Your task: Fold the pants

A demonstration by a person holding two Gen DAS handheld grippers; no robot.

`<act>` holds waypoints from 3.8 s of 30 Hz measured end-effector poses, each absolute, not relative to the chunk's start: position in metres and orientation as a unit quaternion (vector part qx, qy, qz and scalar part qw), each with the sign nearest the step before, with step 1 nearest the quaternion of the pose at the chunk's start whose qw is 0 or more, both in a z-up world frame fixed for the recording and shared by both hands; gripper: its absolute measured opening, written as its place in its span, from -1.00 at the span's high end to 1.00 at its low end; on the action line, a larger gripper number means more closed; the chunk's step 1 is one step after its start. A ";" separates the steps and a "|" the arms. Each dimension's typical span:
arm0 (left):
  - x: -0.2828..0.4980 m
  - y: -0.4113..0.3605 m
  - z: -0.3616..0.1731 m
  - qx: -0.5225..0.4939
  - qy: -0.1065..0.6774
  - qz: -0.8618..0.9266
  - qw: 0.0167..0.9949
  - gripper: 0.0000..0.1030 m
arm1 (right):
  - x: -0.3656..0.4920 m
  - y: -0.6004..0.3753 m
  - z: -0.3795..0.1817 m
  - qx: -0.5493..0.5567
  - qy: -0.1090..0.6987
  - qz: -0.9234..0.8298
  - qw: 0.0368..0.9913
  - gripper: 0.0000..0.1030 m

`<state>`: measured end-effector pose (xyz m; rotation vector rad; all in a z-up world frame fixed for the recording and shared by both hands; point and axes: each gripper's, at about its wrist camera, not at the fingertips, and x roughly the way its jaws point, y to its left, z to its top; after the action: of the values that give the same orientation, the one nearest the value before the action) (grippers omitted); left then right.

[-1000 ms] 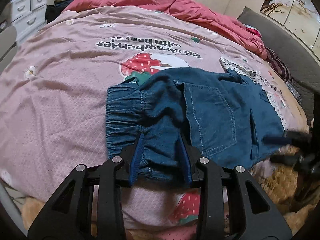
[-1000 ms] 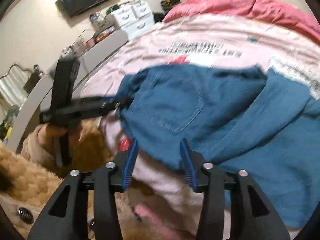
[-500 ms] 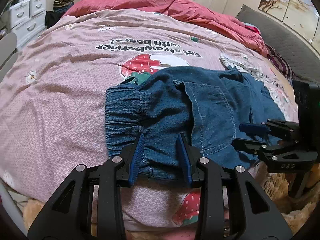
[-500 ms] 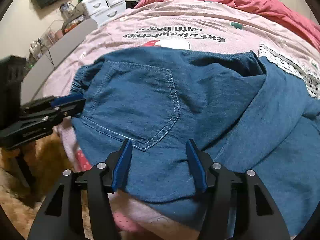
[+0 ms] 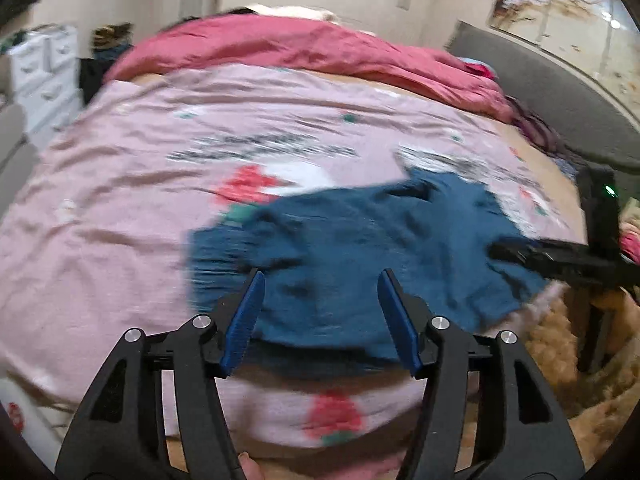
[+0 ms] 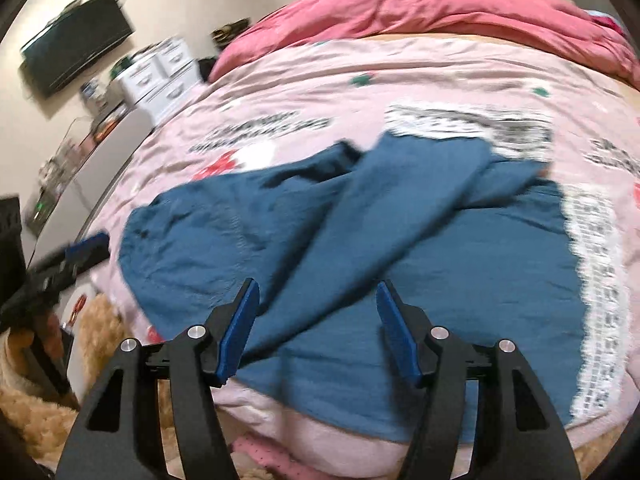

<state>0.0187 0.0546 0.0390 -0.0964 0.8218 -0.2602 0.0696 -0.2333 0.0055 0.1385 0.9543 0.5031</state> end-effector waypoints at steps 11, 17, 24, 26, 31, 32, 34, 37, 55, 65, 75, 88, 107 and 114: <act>0.055 -0.051 0.002 -0.061 0.450 -0.293 0.841 0.35 | 0.108 -0.263 0.018 0.057 0.433 0.190 0.879 -0.35; 0.080 -0.069 -0.020 -0.060 0.478 -0.269 0.834 0.48 | 0.150 -0.251 0.025 0.019 0.424 0.198 0.883 -0.35; 0.083 -0.078 -0.028 -0.075 0.483 -0.276 0.827 0.79 | 0.217 -0.209 0.012 -0.036 0.440 0.183 0.879 -0.35; 0.082 -0.082 -0.030 -0.079 0.486 -0.280 0.825 0.79 | 0.238 -0.196 0.005 -0.049 0.448 0.169 0.876 -0.35; 0.076 -0.083 -0.030 -0.078 0.479 -0.284 0.827 0.79 | 0.285 -0.180 -0.021 -0.058 0.485 0.132 0.862 -0.35; 0.079 -0.084 -0.031 -0.078 0.478 -0.285 0.827 0.79 | 0.290 -0.179 -0.025 -0.063 0.488 0.122 0.862 -0.35; 0.078 -0.081 -0.032 -0.077 0.479 -0.285 0.827 0.79 | 0.301 -0.178 -0.032 -0.068 0.490 0.113 0.862 -0.35; 0.079 -0.080 -0.034 -0.076 0.478 -0.284 0.827 0.79 | 0.307 -0.185 -0.044 -0.059 0.498 0.112 0.858 0.09; 0.088 -0.057 -0.025 -0.083 0.444 -0.258 0.854 0.76 | 0.171 -0.358 0.025 0.136 0.384 0.086 0.909 0.81; 0.072 -0.057 -0.010 -0.050 0.411 -0.299 0.860 0.94 | 0.078 -0.409 0.014 0.217 0.395 0.040 0.892 0.81; 0.068 -0.074 -0.023 -0.023 0.427 -0.312 0.849 0.94 | 0.046 -0.416 -0.022 0.245 0.447 0.025 0.860 0.41; 0.062 -0.074 -0.009 -0.011 0.409 -0.326 0.852 0.94 | 0.032 -0.441 -0.016 0.271 0.433 0.031 0.859 0.77; 0.049 -0.087 -0.045 0.046 0.465 -0.323 0.823 0.93 | 0.011 -0.453 -0.024 0.214 0.466 -0.045 0.857 0.19; 0.042 -0.084 -0.041 0.029 0.459 -0.331 0.824 0.61 | 0.017 -0.393 0.005 0.152 0.437 0.087 0.882 0.03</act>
<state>0.0418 -0.0841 -0.0412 0.0624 0.9758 -0.7027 0.0171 -0.3935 0.0048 0.3173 0.9107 0.1819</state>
